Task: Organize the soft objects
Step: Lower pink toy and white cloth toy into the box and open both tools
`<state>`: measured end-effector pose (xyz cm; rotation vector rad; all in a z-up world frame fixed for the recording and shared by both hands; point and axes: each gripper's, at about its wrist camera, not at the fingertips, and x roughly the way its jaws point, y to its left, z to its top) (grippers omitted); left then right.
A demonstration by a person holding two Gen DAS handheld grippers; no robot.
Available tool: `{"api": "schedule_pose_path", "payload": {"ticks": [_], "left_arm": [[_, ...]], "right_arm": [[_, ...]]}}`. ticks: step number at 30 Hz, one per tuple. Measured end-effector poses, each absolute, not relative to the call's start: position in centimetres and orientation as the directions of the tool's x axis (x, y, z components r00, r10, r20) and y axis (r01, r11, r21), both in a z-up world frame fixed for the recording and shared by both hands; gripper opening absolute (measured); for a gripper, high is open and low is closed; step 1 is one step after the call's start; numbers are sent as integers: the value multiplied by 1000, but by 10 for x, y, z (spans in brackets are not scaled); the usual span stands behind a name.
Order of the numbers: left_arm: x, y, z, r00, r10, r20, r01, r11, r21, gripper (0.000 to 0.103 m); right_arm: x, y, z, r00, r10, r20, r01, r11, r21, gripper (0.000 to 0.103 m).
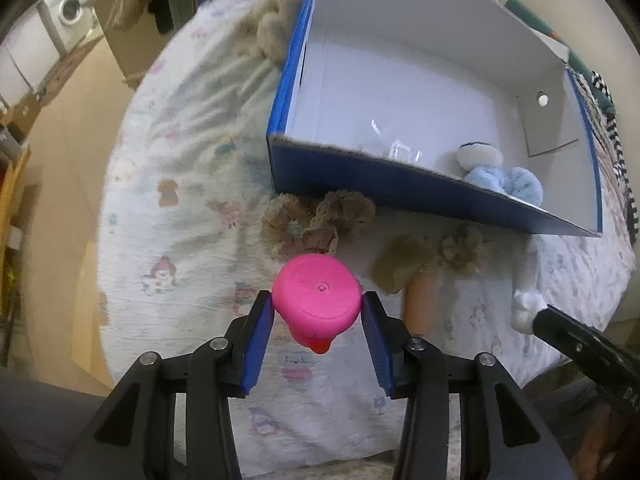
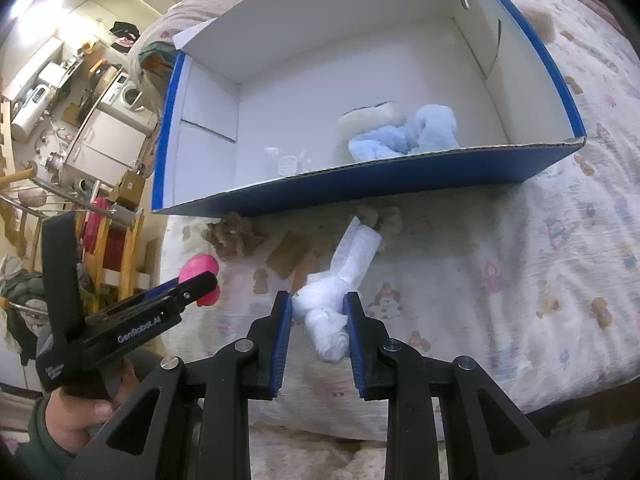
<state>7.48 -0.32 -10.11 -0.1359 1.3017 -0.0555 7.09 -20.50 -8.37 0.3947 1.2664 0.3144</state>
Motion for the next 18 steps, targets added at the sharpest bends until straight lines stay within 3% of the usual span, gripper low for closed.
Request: {"api": "schedule_pose_path", "payload": {"ticks": [11, 18], "left_arm": [[74, -3, -5, 423, -108, -900, 15, 994, -112, 41], [93, -21, 23, 466, -138, -874, 76, 990, -116, 41]], "right_arm": [[71, -212, -23, 352, 510, -785, -82, 852, 517, 28], [85, -221, 4, 412, 499, -763, -92, 856, 510, 28]]}}
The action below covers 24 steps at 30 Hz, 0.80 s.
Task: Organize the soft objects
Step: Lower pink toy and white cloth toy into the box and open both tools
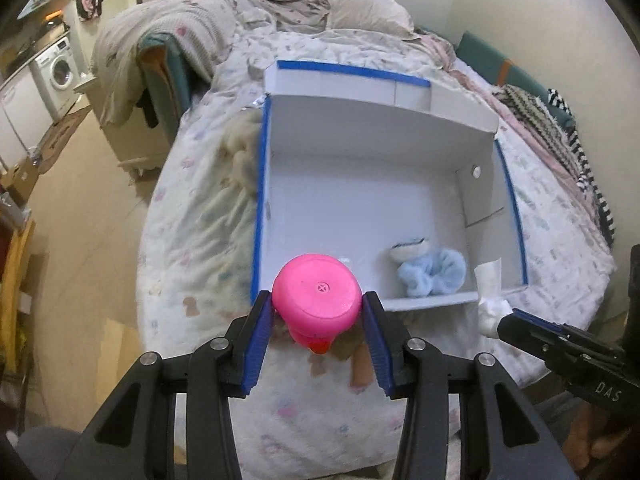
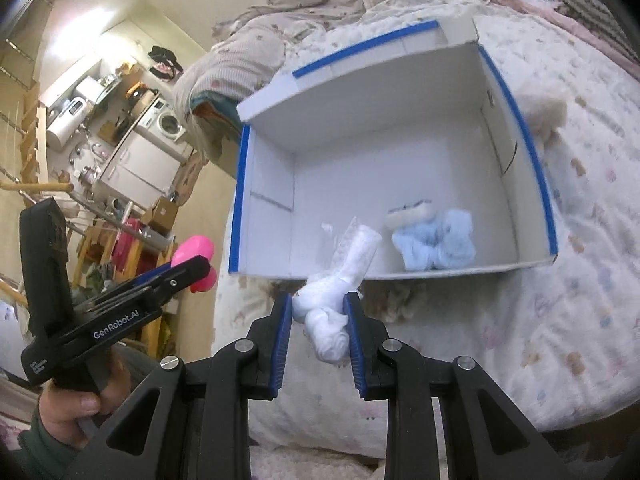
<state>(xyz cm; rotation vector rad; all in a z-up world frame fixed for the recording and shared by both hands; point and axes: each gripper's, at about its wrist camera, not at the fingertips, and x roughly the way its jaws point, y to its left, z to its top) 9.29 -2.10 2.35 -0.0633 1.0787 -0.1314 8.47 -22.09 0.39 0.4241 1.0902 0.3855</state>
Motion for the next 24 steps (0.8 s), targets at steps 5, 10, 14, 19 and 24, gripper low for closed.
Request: {"api": "schedule_pose_path", "payload": {"ticks": [5, 10, 14, 19, 24], "left_arm": [[118, -35, 21, 481, -148, -864, 111, 988, -107, 41], [144, -54, 15, 457, -152, -876, 141, 985, -98, 41], [160, -69, 14, 464, -141, -875, 167, 983, -70, 41], [181, -79, 1, 470, -136, -872, 169, 984, -63, 41], [193, -84, -25, 456, -109, -883, 161, 986, -39, 41]], "right_arm": [[104, -227, 21, 445, 480, -756, -103, 866, 489, 28], [132, -232, 26, 458, 463, -758, -104, 875, 472, 28], [156, -231, 20, 463, 453, -762, -106, 882, 460, 28], [172, -228, 9, 489, 433, -757, -115, 892, 437, 28], [180, -231, -11, 475, 435, -765, -88, 888, 451, 28]]}}
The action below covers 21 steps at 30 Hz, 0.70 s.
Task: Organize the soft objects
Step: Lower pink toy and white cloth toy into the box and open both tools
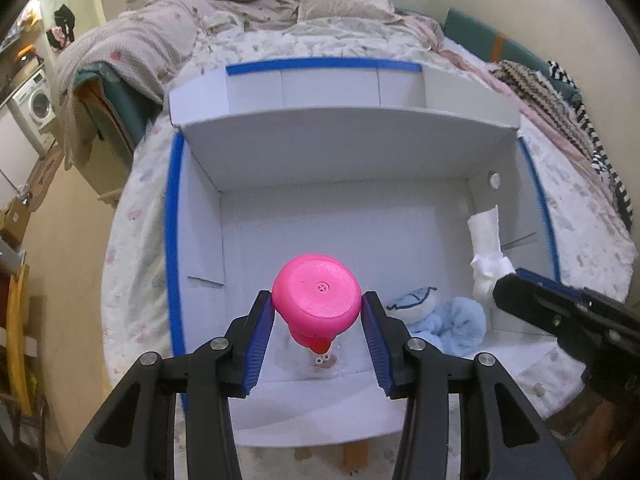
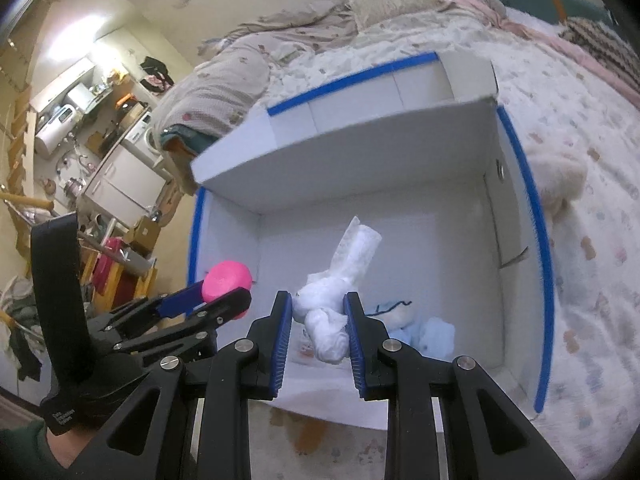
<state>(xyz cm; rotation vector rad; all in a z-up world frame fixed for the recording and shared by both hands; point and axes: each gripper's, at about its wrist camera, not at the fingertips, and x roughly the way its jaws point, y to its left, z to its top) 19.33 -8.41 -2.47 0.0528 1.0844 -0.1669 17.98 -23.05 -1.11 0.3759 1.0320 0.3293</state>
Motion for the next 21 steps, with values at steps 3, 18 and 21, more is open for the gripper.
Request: {"api": "schedule_pose_path", "payload": {"ticks": [3, 18, 21], "left_arm": [[200, -84, -36, 448, -104, -888, 146, 988, -42, 41], [205, -89, -80, 420, -67, -905, 152, 988, -3, 41], [206, -91, -82, 416, -67, -907, 157, 988, -2, 41]], "right_arm": [[185, -227, -24, 454, 422, -785, -83, 897, 434, 28], [200, -217, -75, 353, 370, -859, -6, 920, 393, 28], [208, -215, -80, 336, 366, -868, 11, 920, 392, 28]]}}
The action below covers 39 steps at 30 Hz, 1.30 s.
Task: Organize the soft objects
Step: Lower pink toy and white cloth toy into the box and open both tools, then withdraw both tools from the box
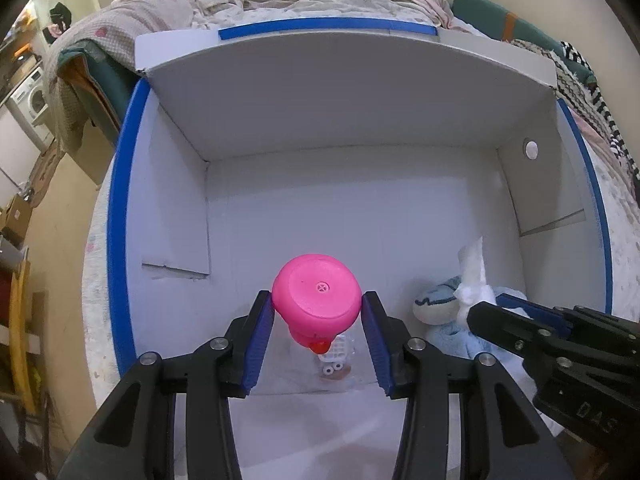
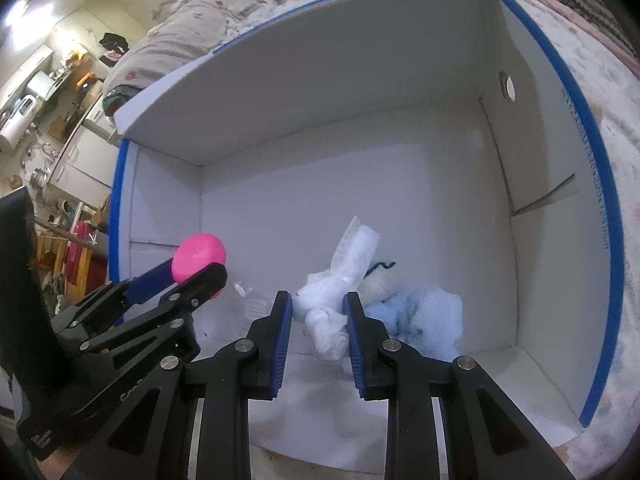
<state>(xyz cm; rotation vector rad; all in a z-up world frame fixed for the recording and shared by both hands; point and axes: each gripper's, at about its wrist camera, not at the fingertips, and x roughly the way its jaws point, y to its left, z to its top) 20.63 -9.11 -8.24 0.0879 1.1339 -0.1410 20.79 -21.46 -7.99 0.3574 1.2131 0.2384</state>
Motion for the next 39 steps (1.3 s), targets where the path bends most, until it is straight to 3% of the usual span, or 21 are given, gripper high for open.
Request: {"api": "schedule_pose_path", "payload": {"ticks": [14, 16, 18, 24, 28, 32, 39], "left_arm": [[207, -86, -86, 375, -90, -923, 175, 984, -24, 41], [207, -84, -86, 371, -88, -924, 168, 985, -26, 41], [207, -84, -86, 364, -91, -927, 160, 987, -34, 42], [205, -80, -80, 347, -91, -933, 145, 988, -43, 44], [200, -74, -68, 362, -122, -924, 131, 988, -79, 59], [195, -70, -55, 388, -129, -912, 116, 989, -90, 64], [183, -66, -46, 404, -133, -905, 109, 989, -97, 65]], "right_arm": [[211, -213, -86, 332, 363, -870, 51, 915, 401, 30], [211, -216, -87, 331, 367, -870, 64, 911, 408, 37], [210, -219, -85, 340, 369, -865, 71, 907, 415, 69], [209, -218, -74, 376, 361, -853, 50, 912, 408, 75], [204, -214, -62, 408, 324, -853, 38, 928, 371, 79], [200, -216, -52, 442, 309, -842, 42, 931, 363, 102], [194, -221, -52, 444, 299, -845, 59, 931, 360, 103]]}}
